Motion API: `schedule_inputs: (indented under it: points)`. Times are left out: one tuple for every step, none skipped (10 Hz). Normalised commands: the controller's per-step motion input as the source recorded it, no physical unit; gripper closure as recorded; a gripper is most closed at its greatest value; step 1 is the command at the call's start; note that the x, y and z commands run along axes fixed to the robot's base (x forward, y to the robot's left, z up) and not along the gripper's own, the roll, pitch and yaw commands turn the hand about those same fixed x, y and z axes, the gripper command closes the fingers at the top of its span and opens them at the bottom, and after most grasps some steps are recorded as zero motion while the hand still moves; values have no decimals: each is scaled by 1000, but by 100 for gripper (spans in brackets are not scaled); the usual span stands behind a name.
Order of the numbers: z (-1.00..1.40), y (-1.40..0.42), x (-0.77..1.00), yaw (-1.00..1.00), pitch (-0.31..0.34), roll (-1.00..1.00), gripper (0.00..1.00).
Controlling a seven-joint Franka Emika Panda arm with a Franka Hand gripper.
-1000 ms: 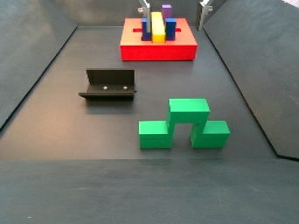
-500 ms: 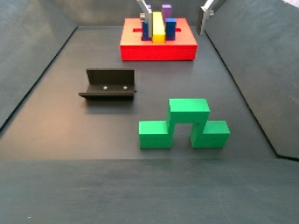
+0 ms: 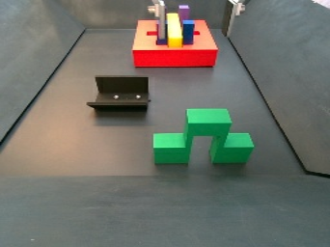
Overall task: Pick up the green object. Move up. Move to above the board. Insert the green object.
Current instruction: Pick up the green object.
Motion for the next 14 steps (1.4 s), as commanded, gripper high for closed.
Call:
schedule_inputs:
  points:
    - [0, 463, 460, 103, 29, 80, 0]
    - [0, 663, 311, 0, 26, 0, 0]
    - [0, 703, 337, -11, 0, -139, 0]
    - [0, 577, 437, -91, 0, -149, 0]
    - [-54, 511, 480, -226, 0, -171, 0]
    - [-137, 374, 223, -249, 0, -99, 0]
    - [-151, 203, -26, -283, 0, -14, 0]
    - [-169, 0, -517, -317, -57, 0, 0]
    - [-129, -6, -540, -283, -86, 0, 0]
    - [-117, -49, -523, -240, -104, 10, 0]
    - [-154, -3, -434, -183, -131, 0, 0]
    - [-134, 0, -157, -66, -211, -29, 0]
    - [-214, 11, 0, 0, -193, 0, 0]
    - [-311, 29, 191, 0, -173, 0, 0]
